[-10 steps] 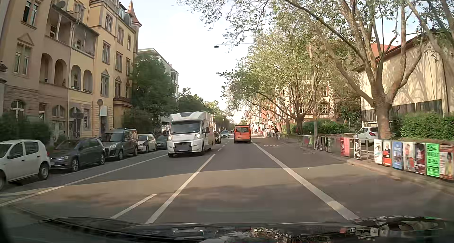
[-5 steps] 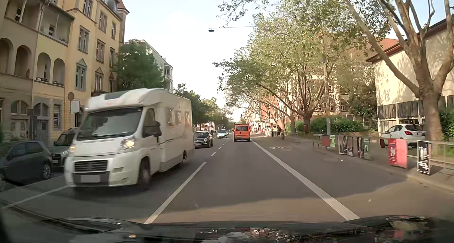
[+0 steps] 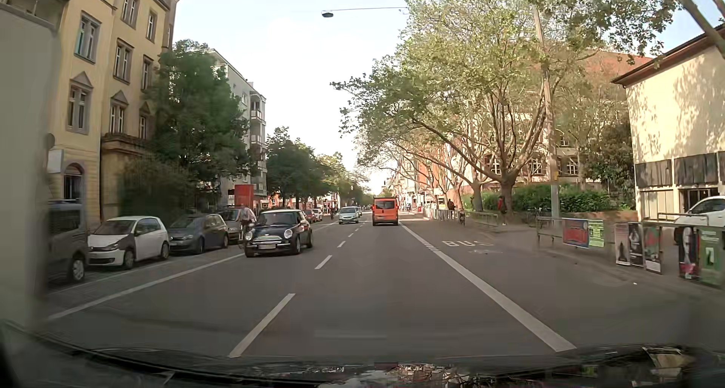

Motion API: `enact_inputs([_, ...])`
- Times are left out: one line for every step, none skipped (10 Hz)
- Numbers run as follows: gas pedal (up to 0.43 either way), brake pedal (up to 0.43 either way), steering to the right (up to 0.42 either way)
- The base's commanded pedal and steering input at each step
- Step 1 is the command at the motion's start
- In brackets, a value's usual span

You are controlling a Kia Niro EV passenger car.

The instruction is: Follow the waypoints while adhering to traffic rules and regulations

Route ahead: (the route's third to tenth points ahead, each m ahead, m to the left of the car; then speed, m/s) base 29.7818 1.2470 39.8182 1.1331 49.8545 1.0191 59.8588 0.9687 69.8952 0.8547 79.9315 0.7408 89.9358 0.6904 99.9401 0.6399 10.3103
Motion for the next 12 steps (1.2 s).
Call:
enact_inputs([0.079,0.0,0.003])
enact_inputs([0.079,0.0,0.003])
enact_inputs([0.067,0.0,0.003])
enact_inputs([0.039,0.0,0.003])
enact_inputs([0.0,0.0,0.003])
enact_inputs([0.0,0.0,0.003])
enact_inputs([0.0,0.0,0.003])
enact_inputs([0.0,0.0,0.003])
enact_inputs([0.0,0.0,0.003])
enact_inputs([0.0,0.0,0.003])
enact_inputs([0.0,0.0,0.003])
enact_inputs([0.0,0.0,0.003])
